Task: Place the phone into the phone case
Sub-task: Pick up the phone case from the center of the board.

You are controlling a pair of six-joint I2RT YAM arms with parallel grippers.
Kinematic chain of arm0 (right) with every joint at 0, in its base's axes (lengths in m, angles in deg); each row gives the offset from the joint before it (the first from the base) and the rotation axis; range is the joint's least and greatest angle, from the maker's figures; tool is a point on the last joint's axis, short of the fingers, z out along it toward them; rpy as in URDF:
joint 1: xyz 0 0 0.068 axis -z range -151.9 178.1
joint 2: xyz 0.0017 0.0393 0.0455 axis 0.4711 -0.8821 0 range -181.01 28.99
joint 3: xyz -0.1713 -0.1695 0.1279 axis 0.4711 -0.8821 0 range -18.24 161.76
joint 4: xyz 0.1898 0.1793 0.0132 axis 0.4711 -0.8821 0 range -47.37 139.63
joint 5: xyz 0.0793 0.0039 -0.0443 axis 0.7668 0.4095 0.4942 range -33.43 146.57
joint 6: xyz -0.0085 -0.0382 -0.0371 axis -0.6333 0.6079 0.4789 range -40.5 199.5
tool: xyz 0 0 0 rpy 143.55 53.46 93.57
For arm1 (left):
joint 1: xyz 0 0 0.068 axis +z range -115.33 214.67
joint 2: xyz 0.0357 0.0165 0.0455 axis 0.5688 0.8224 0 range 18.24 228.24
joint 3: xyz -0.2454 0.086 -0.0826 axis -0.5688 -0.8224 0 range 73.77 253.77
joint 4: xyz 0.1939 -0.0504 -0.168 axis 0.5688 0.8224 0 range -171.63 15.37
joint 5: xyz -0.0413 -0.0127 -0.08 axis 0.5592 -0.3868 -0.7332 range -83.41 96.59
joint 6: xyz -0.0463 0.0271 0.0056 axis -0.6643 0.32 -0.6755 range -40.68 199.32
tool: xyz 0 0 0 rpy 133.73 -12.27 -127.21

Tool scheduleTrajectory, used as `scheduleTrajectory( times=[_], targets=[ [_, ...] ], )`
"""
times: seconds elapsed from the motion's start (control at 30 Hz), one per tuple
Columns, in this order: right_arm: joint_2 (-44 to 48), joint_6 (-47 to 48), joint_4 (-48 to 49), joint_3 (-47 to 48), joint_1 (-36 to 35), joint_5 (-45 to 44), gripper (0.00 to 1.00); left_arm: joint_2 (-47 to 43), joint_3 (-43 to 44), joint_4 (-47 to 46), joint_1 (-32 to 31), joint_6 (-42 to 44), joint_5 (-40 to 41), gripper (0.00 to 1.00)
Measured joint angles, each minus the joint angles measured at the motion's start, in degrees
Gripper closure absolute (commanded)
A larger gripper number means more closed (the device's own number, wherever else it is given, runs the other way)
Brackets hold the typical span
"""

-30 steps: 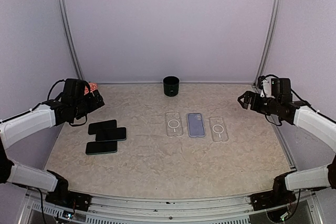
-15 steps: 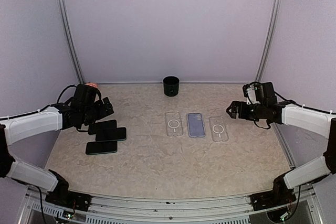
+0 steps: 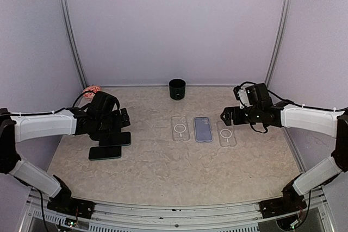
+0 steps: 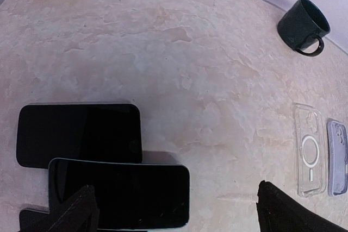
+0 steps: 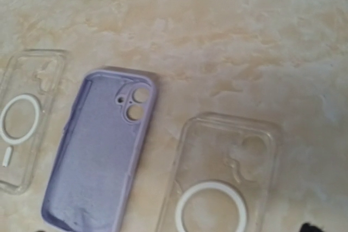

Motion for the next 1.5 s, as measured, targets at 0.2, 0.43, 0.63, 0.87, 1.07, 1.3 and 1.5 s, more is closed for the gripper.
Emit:
scheduleTrajectory(
  times=[0.2, 0.43, 0.63, 0.87, 1.07, 1.3, 1.5],
  targets=[
    [-0.3, 1.0, 0.2, 0.4, -1.5, -2.1, 0.00, 6.8, 7.9, 0.9, -5.4, 0.2, 2.2, 0.01],
    [0.1, 1.2, 0.2, 0.0, -1.6, -5.8, 0.00, 16.8, 18.1, 1.9, -10.4, -0.1, 2.4, 0.01],
    [1.7, 1.2, 0.1, -1.6, -1.7, -8.3, 0.00, 24.9, 26.2, 3.0, -13.8, 0.3, 1.0, 0.05],
    [3.5, 1.2, 0.0, -3.0, -1.7, -9.7, 0.00, 31.6, 32.9, 3.0, -15.2, 1.1, -2.6, 0.18],
    [3.8, 1.2, 0.0, -3.1, -1.7, -10.4, 0.00, 36.7, 35.6, 2.8, -15.3, 1.9, -5.4, 0.22],
    [4.1, 1.2, 0.0, -3.5, -1.7, -11.0, 0.00, 41.8, 39.6, 3.8, -16.0, 3.5, -4.8, 0.32],
    [4.1, 1.2, 0.1, -3.8, -1.7, -11.1, 0.00, 44.0, 41.7, 4.4, -16.1, 4.3, -3.6, 0.40]
  ],
)
